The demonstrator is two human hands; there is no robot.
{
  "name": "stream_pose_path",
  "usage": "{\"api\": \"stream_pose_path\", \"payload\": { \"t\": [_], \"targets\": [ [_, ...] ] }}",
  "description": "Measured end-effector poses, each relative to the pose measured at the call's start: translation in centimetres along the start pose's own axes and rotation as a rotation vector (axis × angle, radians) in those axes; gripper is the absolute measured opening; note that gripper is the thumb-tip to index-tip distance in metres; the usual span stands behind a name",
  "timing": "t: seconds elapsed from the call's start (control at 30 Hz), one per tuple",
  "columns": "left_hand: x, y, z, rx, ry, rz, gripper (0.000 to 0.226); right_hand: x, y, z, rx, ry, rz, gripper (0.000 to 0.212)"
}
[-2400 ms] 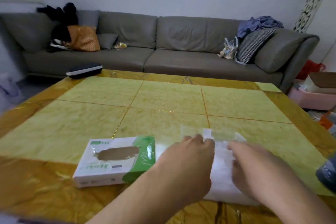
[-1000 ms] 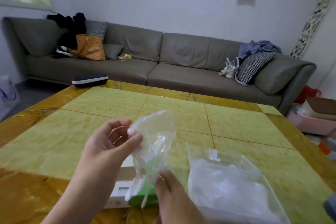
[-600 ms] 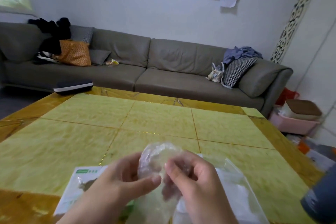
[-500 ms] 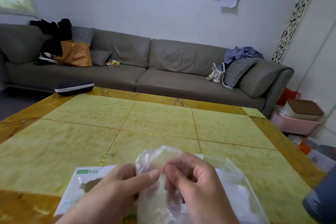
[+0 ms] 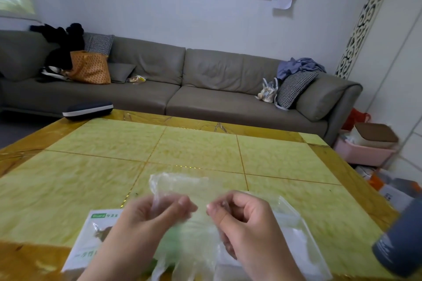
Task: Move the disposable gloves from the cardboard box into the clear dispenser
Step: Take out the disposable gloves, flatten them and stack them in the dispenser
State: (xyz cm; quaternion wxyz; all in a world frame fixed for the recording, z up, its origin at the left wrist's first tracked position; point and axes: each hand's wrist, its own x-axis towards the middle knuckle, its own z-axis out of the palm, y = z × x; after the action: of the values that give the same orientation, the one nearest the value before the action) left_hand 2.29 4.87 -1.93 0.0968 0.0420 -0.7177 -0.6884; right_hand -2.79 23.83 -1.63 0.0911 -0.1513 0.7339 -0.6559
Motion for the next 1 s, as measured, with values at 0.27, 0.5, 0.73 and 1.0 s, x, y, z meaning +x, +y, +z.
{"api": "stream_pose_path", "payload": {
  "t": [0.27, 0.5, 0.73, 1.0],
  "targets": [
    [0.2, -0.1, -0.7, -0.069, 0.228, 0.032, 0.016, 0.6, 0.4, -2.0, -0.137, 0.064, -0.096, 0.022],
    [0.1, -0.5, -1.2, -0.032, 0.262, 0.057, 0.017, 0.5, -0.3, -3.4, -0.189, -0.017, -0.100, 0.033],
    [-0.9, -0.2, 0.6, 0.125, -0.014, 0.059, 0.029, 0.2, -0.6, -1.8, -0.030, -0.152, -0.086, 0.027],
    [-0.2, 0.8, -2.1, 0.002, -0.002, -0.099, 0.019, 0.5, -0.6, -3.5, 0.132, 0.074, -0.023, 0.010]
  ]
}}
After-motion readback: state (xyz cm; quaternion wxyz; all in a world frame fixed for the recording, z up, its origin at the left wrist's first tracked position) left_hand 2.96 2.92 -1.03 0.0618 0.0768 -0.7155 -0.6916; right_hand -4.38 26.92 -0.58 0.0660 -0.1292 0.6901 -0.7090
